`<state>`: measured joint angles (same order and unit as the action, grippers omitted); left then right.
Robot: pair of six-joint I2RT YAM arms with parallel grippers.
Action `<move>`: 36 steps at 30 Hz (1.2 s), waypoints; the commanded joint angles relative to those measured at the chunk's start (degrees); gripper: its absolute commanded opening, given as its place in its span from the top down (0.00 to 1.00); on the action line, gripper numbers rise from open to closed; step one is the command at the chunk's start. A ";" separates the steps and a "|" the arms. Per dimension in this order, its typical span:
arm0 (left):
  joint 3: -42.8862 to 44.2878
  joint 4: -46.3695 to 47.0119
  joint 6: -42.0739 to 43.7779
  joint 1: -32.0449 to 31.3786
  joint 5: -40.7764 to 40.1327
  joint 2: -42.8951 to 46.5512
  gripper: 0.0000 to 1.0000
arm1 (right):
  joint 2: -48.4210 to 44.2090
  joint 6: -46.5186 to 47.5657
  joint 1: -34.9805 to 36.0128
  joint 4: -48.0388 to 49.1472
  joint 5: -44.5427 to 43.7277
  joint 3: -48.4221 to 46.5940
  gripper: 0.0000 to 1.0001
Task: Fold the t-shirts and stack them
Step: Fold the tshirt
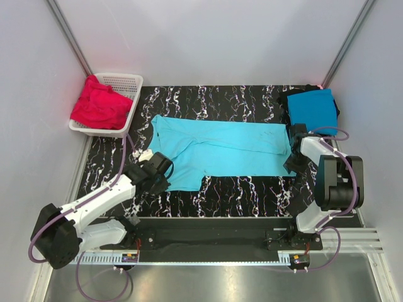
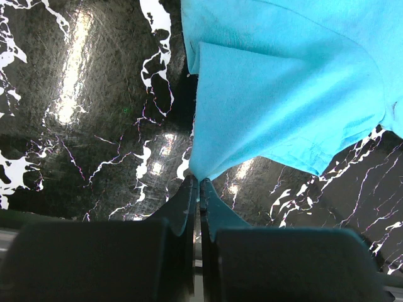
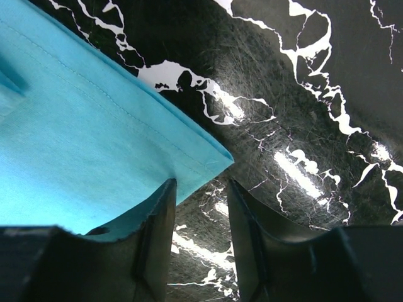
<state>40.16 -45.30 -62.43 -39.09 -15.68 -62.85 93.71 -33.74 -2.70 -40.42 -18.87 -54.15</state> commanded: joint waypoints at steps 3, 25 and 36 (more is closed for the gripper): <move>0.62 2.14 0.12 0.16 -0.58 -0.17 1.00 | -2.48 -0.19 -0.38 -0.44 -0.90 0.45 0.56; 0.97 2.50 1.88 0.16 0.39 -0.25 1.00 | 1.47 4.03 -4.77 3.51 5.07 -0.61 0.52; 0.79 3.37 2.32 0.16 0.92 -0.34 1.00 | 2.26 4.29 -5.30 3.95 5.87 -0.87 0.80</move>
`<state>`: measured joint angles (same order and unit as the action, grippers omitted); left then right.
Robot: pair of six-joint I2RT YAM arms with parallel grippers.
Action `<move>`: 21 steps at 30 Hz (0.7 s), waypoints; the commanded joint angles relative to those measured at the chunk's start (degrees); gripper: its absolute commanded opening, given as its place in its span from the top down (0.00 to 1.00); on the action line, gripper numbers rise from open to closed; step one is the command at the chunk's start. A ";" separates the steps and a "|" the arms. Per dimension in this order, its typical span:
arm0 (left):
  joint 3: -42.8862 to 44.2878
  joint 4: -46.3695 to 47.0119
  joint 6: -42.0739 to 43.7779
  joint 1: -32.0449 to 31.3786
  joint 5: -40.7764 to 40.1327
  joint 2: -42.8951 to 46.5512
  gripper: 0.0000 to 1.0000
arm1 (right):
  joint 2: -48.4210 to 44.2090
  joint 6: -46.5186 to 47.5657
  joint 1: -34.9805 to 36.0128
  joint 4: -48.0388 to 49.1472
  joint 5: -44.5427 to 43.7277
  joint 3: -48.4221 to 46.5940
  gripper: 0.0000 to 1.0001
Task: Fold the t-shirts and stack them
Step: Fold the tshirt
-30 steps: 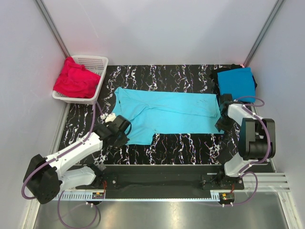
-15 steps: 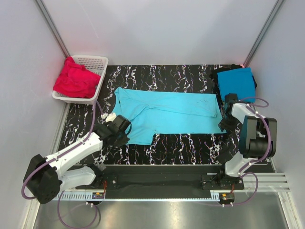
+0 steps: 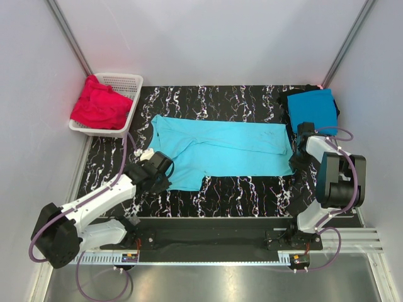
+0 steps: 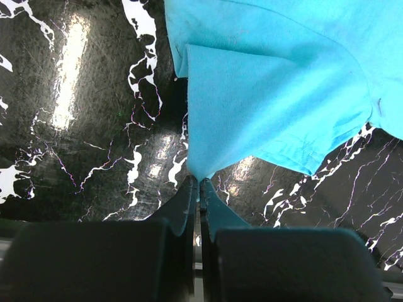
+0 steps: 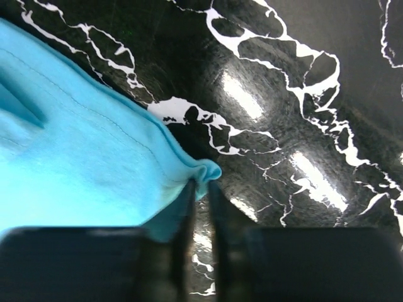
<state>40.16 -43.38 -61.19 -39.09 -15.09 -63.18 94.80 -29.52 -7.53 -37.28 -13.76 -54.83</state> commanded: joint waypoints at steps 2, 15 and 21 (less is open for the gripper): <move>0.71 1.54 1.16 0.16 0.33 -0.02 1.00 | 1.35 -0.10 -0.56 0.63 0.66 -0.37 0.91; 1.32 1.01 1.60 0.16 -0.11 2.17 1.00 | -3.57 -0.10 -0.47 -1.57 0.23 -1.60 1.00; 4.66 -1.36 2.65 0.16 -4.59 4.99 1.00 | -8.14 0.34 -0.47 -5.08 0.22 -4.85 1.00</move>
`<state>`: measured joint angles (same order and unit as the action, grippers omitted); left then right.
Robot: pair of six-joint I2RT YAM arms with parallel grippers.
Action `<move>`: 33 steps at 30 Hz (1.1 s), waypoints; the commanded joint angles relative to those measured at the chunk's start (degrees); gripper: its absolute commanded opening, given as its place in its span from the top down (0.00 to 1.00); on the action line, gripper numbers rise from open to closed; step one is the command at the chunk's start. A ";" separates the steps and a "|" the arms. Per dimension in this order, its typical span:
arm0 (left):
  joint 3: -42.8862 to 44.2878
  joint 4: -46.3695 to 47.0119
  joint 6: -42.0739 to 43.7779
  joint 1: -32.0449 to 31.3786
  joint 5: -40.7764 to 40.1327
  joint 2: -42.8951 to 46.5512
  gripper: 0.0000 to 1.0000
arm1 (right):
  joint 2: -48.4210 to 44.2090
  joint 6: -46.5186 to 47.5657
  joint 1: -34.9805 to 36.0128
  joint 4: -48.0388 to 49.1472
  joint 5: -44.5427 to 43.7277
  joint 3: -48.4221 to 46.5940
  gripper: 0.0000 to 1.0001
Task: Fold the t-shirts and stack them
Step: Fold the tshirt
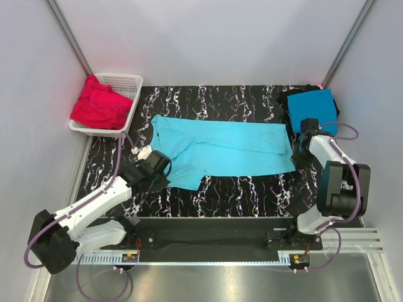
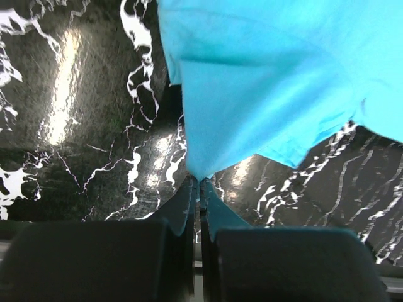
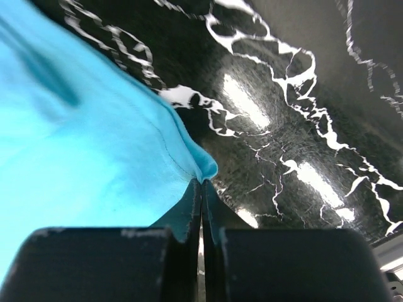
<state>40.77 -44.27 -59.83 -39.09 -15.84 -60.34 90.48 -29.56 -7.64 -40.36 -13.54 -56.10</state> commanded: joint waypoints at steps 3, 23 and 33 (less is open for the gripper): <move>6.15 -0.47 2.18 0.24 -5.17 0.76 1.00 | -5.05 0.82 -0.36 -2.44 0.27 -5.42 1.00; 24.70 2.96 8.59 8.94 -7.54 -20.77 1.00 | 6.72 2.67 -0.27 0.36 3.52 -17.73 1.00; 41.11 5.34 14.22 17.90 -4.04 -35.70 1.00 | 18.41 3.81 -0.10 2.65 5.28 -28.96 1.00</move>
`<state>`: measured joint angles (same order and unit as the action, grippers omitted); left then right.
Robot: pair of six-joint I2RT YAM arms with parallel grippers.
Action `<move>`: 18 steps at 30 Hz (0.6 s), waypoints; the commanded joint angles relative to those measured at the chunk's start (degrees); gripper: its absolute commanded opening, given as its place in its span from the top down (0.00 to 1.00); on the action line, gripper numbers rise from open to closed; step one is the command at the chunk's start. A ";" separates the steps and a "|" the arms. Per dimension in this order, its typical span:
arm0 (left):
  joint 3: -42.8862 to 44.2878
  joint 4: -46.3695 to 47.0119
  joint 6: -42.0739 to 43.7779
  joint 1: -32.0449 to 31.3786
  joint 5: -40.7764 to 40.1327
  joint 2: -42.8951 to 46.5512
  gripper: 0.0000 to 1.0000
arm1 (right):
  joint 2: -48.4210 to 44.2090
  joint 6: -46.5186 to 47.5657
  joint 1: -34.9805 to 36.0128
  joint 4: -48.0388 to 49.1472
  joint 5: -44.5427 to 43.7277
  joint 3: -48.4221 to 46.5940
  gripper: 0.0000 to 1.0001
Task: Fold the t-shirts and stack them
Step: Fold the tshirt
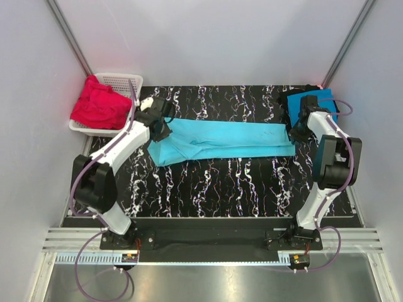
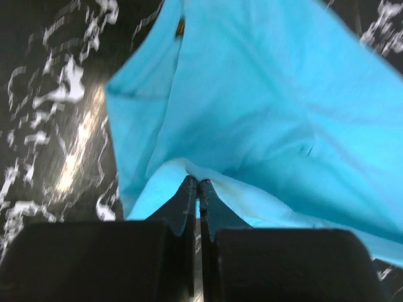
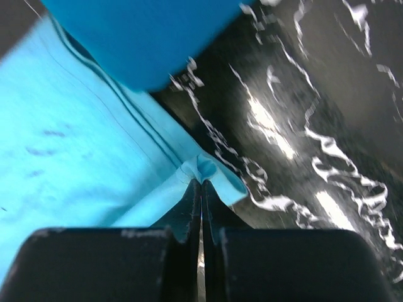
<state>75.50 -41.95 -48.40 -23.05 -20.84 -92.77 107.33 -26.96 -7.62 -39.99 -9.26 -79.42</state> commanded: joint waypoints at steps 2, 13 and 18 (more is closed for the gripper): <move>9.47 3.02 3.75 3.36 2.20 -7.57 1.00 | 4.81 1.38 -0.12 2.28 1.43 -8.20 1.00; 25.74 1.96 7.00 6.44 5.81 -22.27 0.82 | 17.56 4.37 1.02 -1.67 3.37 -26.22 0.89; 24.61 3.80 7.53 7.23 3.44 -23.07 0.53 | 17.13 7.36 2.17 -0.62 4.42 -26.84 0.65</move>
<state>98.43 -40.58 -41.89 -16.67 -16.03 -116.49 125.12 -22.37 -6.52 -40.40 -6.28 -103.92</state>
